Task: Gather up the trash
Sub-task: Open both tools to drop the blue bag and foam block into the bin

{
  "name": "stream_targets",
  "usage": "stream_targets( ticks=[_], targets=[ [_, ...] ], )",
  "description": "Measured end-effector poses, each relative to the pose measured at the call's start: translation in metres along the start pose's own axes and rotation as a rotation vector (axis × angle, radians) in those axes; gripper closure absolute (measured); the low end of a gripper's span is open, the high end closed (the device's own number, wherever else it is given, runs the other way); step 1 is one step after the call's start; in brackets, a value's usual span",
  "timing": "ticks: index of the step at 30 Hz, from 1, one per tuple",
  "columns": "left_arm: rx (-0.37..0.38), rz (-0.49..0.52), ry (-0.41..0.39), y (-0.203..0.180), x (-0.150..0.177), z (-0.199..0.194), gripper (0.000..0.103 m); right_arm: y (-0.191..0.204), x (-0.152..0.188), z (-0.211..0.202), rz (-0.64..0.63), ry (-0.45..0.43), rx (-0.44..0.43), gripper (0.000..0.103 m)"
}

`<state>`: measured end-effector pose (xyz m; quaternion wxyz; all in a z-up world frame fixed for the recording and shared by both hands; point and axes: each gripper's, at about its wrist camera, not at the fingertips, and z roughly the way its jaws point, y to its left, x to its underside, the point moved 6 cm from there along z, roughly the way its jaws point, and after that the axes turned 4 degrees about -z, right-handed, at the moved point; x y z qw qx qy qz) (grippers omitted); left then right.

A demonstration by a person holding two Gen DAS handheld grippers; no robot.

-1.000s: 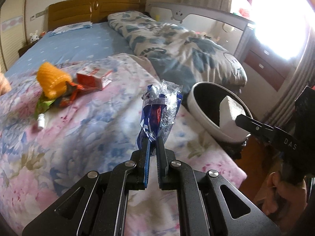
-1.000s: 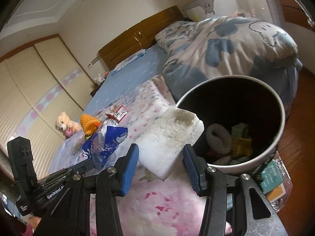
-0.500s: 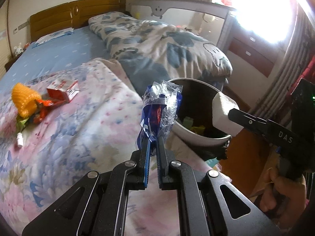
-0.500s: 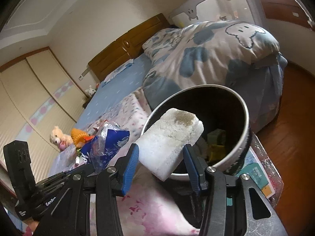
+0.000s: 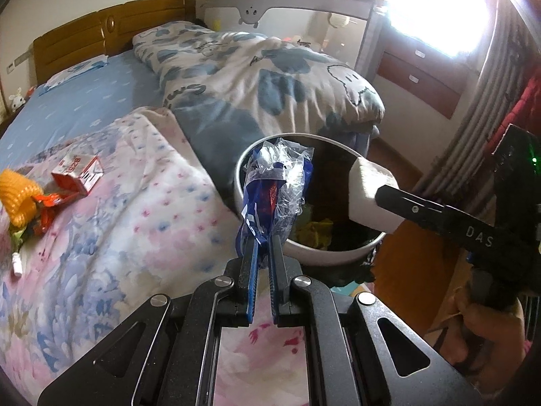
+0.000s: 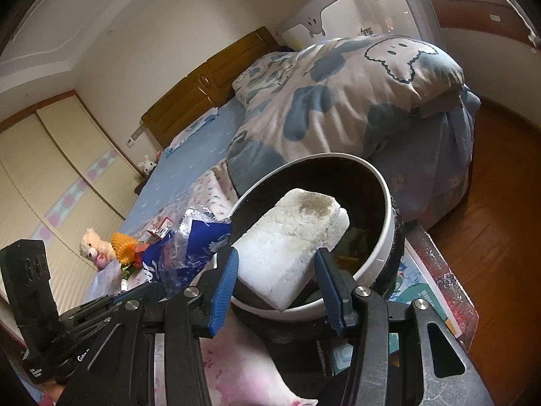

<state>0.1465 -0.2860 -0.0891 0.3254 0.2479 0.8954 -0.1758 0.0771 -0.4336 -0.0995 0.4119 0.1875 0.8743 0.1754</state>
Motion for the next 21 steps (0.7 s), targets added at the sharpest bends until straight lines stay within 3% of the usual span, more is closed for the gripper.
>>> stream_targets(
  ticks=[21],
  targets=[
    [0.024, 0.01, 0.024, -0.014, -0.019, 0.025, 0.098, -0.011, -0.017, 0.023, -0.02, 0.032, 0.031, 0.055]
  ],
)
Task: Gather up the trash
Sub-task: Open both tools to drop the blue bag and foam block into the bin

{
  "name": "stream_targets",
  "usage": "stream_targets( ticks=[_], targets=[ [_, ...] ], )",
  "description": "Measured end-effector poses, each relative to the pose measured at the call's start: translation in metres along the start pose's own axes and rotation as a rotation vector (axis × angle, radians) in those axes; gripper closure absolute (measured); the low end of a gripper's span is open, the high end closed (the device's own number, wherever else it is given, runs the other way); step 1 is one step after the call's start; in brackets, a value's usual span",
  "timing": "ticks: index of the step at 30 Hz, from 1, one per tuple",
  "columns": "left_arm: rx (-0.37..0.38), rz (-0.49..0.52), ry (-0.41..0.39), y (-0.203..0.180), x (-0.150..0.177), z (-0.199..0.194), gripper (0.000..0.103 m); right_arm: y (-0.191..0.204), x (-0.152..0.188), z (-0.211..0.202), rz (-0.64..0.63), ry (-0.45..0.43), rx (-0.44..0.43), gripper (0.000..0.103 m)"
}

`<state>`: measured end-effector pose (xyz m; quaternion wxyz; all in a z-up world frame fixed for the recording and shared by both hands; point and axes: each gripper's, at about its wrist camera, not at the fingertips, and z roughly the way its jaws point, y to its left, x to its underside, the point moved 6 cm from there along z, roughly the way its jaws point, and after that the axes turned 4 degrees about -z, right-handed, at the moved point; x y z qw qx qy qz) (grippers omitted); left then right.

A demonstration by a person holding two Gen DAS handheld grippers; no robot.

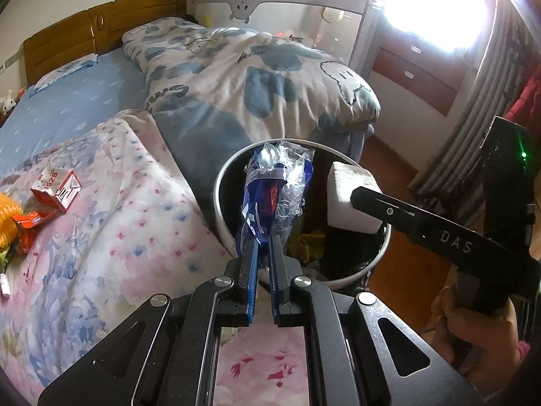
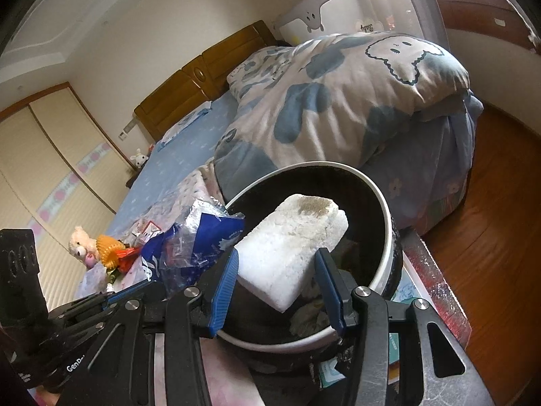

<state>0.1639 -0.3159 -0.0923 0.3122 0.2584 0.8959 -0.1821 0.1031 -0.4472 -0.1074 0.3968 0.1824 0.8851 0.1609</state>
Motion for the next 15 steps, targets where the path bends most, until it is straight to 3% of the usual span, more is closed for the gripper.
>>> stream_targets(
  ticks=[9, 10, 12, 15],
  targets=[
    [0.008, -0.017, 0.005, -0.001, -0.005, 0.005, 0.094, -0.007, -0.004, 0.007, -0.001, 0.014, 0.021, 0.052],
    [0.01, -0.022, 0.011, 0.0, -0.005, 0.005, 0.092, -0.008, -0.004, 0.007, 0.001, 0.017, 0.022, 0.052],
    [0.004, -0.033, 0.016, 0.002, -0.003, 0.007, 0.073, -0.009, -0.004, 0.009, 0.007, 0.023, 0.026, 0.049],
    [-0.004, -0.054, 0.015, 0.01, 0.003, 0.005, 0.068, -0.012, -0.003, 0.008, 0.02, 0.021, 0.031, 0.039]
  ],
)
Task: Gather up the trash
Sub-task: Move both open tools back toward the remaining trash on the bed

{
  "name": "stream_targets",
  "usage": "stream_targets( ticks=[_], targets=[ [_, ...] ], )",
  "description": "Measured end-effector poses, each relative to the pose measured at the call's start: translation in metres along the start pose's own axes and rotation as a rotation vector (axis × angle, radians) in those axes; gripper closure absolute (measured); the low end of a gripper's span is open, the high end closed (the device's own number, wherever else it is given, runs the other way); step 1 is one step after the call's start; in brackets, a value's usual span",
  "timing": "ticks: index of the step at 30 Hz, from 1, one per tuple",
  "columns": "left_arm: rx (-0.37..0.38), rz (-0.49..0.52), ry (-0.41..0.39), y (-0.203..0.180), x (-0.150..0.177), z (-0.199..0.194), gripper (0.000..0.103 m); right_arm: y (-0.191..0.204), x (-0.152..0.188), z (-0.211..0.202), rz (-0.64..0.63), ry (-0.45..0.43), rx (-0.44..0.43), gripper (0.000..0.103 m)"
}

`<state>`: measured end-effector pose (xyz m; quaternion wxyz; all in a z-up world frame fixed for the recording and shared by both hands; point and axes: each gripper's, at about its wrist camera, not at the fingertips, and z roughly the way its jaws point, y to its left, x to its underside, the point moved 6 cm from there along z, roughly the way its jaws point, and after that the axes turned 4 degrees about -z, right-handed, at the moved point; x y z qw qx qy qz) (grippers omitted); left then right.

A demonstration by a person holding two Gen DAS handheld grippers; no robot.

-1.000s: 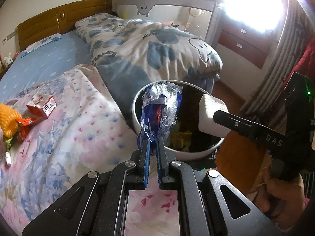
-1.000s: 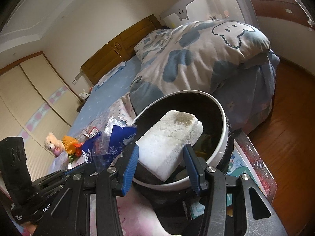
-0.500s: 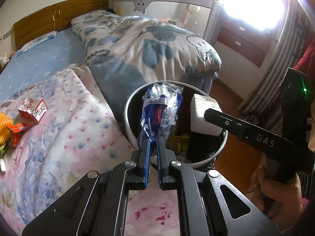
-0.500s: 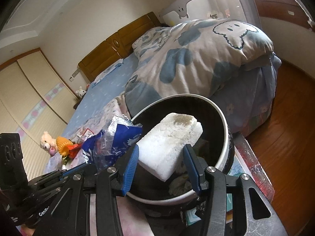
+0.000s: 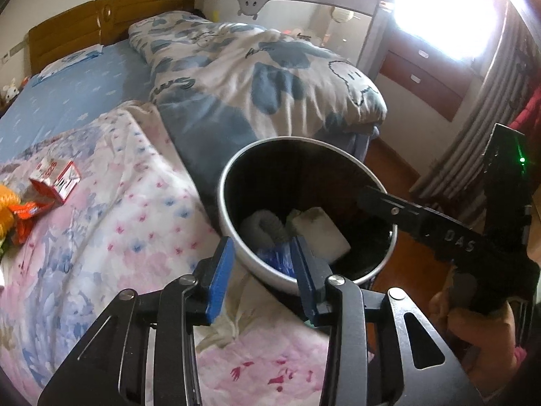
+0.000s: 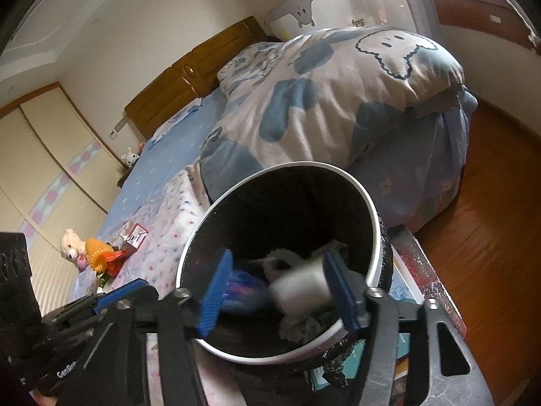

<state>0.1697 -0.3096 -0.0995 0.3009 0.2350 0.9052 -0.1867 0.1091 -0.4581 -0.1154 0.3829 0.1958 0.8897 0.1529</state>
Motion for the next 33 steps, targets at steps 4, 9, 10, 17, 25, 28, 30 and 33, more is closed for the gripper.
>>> stream_targets(
  ticks=[4, 9, 10, 17, 25, 28, 30, 33],
  targets=[
    [-0.012, -0.037, 0.004, 0.016, 0.01, -0.004, 0.066, 0.003, 0.001, -0.002, 0.005, -0.002, -0.006, 0.028],
    [-0.068, -0.085, -0.016, 0.046, 0.022, -0.019, 0.055, 0.016, 0.002, -0.003, -0.003, -0.005, -0.016, 0.021],
    [-0.079, -0.099, -0.02, 0.054, 0.025, -0.022, 0.054, 0.021, 0.003, -0.003, -0.011, -0.005, -0.019, 0.019],
    [-0.14, -0.2, -0.03, 0.108, 0.043, -0.041, 0.052, 0.061, 0.009, 0.005, -0.076, 0.008, -0.068, 0.016],
    [-0.203, -0.295, -0.05, 0.158, 0.061, -0.062, 0.052, 0.113, 0.026, 0.022, -0.152, 0.05, -0.134, 0.015],
    [-0.222, -0.325, -0.054, 0.174, 0.068, -0.068, 0.052, 0.133, 0.033, 0.03, -0.184, 0.069, -0.154, 0.015],
    [-0.236, -0.342, -0.057, 0.184, 0.073, -0.072, 0.052, 0.144, 0.037, 0.035, -0.201, 0.081, -0.17, 0.015],
    [-0.255, -0.371, -0.059, 0.199, 0.078, -0.077, 0.052, 0.159, 0.042, 0.042, -0.225, 0.096, -0.187, 0.015]
  ],
)
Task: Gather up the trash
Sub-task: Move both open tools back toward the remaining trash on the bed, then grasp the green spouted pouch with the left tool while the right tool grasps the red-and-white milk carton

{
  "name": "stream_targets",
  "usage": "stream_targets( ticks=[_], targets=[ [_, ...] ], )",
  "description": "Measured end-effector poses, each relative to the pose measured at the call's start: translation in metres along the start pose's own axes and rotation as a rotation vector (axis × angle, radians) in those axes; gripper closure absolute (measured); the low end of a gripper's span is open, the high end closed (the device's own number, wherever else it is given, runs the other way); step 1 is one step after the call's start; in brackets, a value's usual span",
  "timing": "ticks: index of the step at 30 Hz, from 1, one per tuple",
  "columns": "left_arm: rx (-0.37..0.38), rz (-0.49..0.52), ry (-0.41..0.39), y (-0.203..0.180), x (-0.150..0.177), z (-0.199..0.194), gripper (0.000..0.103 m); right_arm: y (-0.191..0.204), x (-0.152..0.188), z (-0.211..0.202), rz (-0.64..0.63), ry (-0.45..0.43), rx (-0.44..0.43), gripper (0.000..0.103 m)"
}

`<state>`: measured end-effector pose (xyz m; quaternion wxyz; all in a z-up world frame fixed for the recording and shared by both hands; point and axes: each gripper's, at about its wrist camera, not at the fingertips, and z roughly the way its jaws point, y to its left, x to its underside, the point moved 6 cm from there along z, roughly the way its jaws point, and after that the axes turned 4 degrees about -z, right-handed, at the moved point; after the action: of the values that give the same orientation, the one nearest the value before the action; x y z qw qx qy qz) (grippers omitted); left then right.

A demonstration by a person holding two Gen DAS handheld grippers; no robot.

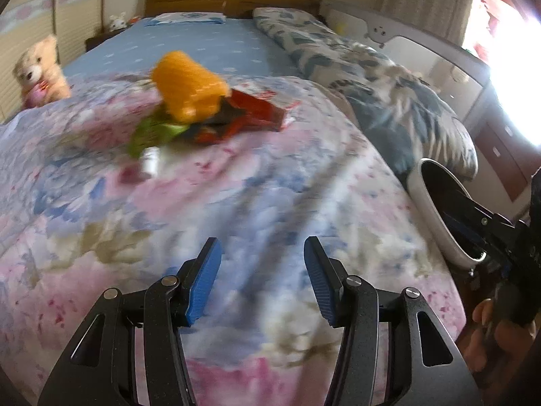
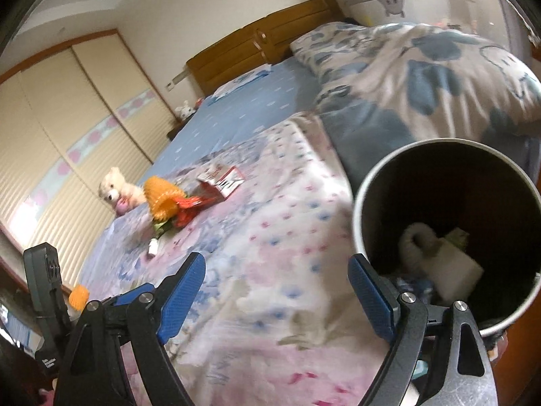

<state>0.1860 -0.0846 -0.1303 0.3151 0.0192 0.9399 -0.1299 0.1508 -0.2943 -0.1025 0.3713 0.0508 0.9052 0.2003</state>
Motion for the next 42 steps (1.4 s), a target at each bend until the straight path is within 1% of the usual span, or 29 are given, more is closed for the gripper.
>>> stream_targets(
  ticks=[6, 12, 20, 29, 42],
  targets=[
    [-0.039, -0.048, -0.008, 0.031, -0.003, -0.002, 0.052, 0.023, 0.001, 0.02, -0.028, 0.027, -0.028, 0.015],
    [-0.066, -0.081, -0.004, 0.05, -0.007, 0.001, 0.052, 0.045, 0.0, 0.043, -0.068, 0.056, -0.056, 0.015],
    [-0.096, -0.105, 0.001, 0.069, -0.018, 0.011, 0.05, 0.056, -0.003, 0.073, -0.107, 0.094, -0.061, 0.015],
    [-0.115, -0.112, 0.003, 0.084, -0.044, 0.027, 0.044, 0.058, -0.021, 0.106, -0.133, 0.118, -0.057, 0.015],
    [-0.134, -0.097, 0.004, 0.093, -0.082, 0.058, 0.043, 0.065, -0.058, 0.157, -0.189, 0.129, -0.076, 0.015]
  ],
)
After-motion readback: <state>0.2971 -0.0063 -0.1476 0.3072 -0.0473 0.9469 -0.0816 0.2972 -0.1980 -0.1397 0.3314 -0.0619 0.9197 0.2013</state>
